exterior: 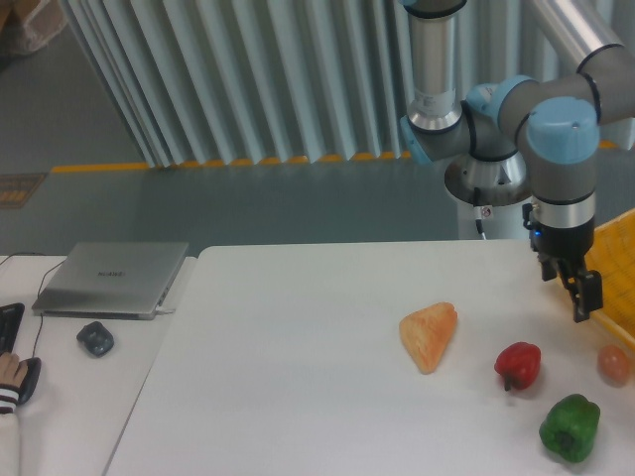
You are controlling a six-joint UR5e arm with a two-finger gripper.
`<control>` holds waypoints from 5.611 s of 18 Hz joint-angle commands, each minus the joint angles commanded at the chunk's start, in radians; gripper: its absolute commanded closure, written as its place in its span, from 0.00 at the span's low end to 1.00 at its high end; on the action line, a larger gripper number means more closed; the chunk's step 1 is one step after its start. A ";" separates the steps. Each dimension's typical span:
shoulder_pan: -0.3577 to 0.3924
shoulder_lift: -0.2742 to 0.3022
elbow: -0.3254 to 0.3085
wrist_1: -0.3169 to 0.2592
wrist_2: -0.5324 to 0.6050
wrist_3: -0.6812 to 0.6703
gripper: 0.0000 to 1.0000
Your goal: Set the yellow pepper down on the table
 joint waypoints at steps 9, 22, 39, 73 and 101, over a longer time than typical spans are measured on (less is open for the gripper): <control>0.176 -0.011 -0.002 0.006 0.003 0.434 0.00; 0.318 -0.118 0.021 0.066 0.041 0.626 0.00; 0.325 -0.219 0.081 0.095 0.115 0.637 0.00; 0.336 -0.180 0.149 -0.093 0.013 0.564 0.50; -0.136 -0.121 0.114 0.066 -0.249 -0.651 0.50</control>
